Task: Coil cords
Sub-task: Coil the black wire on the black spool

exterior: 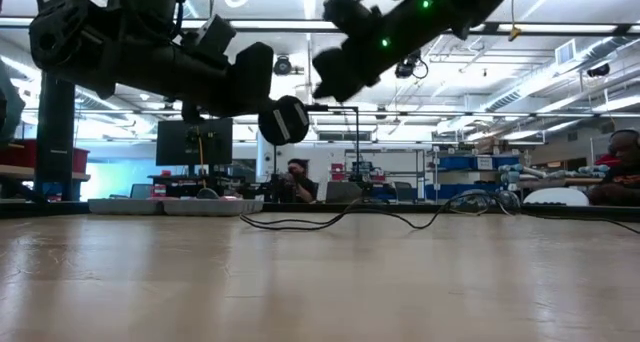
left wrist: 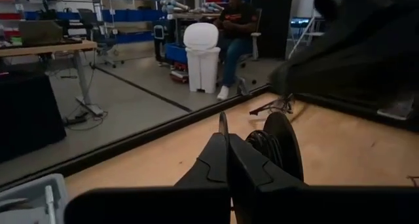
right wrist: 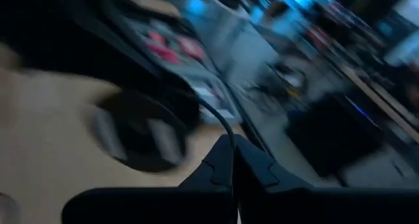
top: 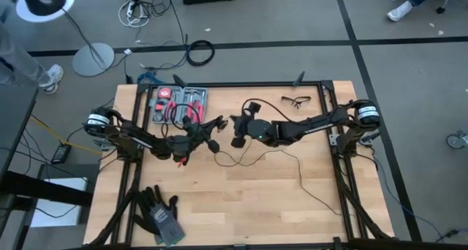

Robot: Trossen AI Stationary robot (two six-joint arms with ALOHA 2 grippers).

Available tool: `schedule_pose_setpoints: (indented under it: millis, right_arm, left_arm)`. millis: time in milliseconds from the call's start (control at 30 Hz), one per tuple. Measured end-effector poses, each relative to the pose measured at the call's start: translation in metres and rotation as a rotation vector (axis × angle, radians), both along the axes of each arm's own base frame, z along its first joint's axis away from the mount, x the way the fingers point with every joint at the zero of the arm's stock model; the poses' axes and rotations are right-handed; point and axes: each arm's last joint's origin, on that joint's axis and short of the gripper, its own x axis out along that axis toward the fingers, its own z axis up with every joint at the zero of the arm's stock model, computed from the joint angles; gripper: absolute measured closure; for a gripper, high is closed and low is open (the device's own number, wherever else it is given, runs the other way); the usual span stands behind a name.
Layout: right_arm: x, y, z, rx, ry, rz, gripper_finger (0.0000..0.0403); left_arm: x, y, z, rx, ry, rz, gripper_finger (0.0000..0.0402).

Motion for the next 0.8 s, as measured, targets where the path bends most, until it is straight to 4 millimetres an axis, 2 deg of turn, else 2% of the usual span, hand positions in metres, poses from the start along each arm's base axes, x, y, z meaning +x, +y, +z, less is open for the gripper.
schedule_pose_setpoints:
  millis: [100,233,467,533,800]
  right_arm:
    - [-0.004,-0.008,-0.007,0.052,0.026,-0.084,0.0403]
    - [-0.014,-0.013,-0.028,0.157,0.051,-0.079,0.0403]
    - [-0.035,-0.008,-0.064,0.33,-0.118,0.155,0.0388]
    - [-0.041,-0.007,-0.068,0.347,-0.184,0.198,0.0381]
    - [-0.072,-0.006,-0.1,0.461,-0.186,0.152,0.0335]
  left_arm:
    - [0.0,-0.003,0.001,-0.017,-0.032,-0.013,0.0402]
    - [-0.003,-0.01,0.009,-0.008,-0.115,-0.042,0.0402]
    - [-0.017,-0.011,0.014,0.001,-0.233,-0.037,0.0402]
    - [-0.019,-0.011,0.013,-0.002,-0.241,-0.031,0.0402]
    - [-0.023,-0.01,0.016,0.007,-0.27,0.009,0.0402]
